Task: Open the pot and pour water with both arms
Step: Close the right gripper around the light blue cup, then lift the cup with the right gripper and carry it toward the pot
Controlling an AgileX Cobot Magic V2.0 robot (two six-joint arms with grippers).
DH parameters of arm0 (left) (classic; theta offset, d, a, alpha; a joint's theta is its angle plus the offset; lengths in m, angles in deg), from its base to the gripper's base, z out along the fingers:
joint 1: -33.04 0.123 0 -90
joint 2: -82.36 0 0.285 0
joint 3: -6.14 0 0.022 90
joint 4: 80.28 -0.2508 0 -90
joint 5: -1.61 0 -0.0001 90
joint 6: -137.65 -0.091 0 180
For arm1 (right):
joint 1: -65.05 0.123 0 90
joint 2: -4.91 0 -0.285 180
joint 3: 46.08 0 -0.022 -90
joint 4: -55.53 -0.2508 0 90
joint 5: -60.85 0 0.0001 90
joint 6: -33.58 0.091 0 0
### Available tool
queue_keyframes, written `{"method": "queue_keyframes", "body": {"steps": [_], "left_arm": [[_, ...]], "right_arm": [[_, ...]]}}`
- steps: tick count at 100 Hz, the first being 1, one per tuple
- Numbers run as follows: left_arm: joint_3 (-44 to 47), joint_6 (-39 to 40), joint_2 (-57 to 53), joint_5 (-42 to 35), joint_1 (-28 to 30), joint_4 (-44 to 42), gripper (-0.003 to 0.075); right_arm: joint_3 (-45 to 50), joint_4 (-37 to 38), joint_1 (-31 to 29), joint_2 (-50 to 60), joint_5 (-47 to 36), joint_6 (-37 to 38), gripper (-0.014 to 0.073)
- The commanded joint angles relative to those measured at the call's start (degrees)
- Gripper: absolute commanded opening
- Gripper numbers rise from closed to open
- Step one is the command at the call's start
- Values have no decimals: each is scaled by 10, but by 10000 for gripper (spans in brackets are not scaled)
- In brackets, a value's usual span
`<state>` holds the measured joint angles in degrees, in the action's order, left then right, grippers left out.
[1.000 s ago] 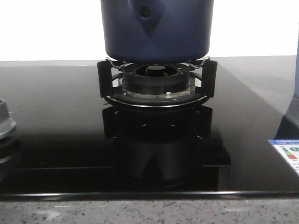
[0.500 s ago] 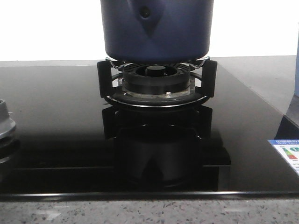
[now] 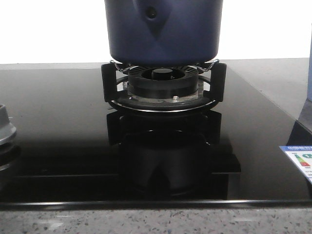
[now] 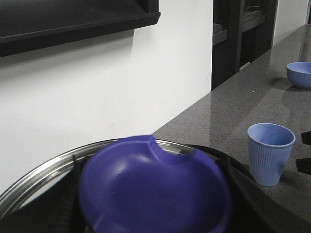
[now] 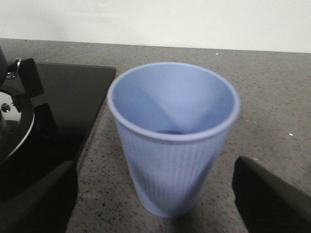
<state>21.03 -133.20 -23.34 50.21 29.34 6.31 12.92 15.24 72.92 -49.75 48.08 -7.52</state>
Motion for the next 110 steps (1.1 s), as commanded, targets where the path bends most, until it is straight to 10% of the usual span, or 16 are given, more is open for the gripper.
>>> {"method": "queue_keyframes", "body": {"steps": [1, 110], "left_arm": [[-18, 5, -15, 0, -4, 57, 254], [-18, 5, -15, 1, -4, 57, 254]], "right_arm": [[-16, 13, 17, -23, -86, -1, 585], [-54, 55, 27, -126, -170, 32, 587]]}}
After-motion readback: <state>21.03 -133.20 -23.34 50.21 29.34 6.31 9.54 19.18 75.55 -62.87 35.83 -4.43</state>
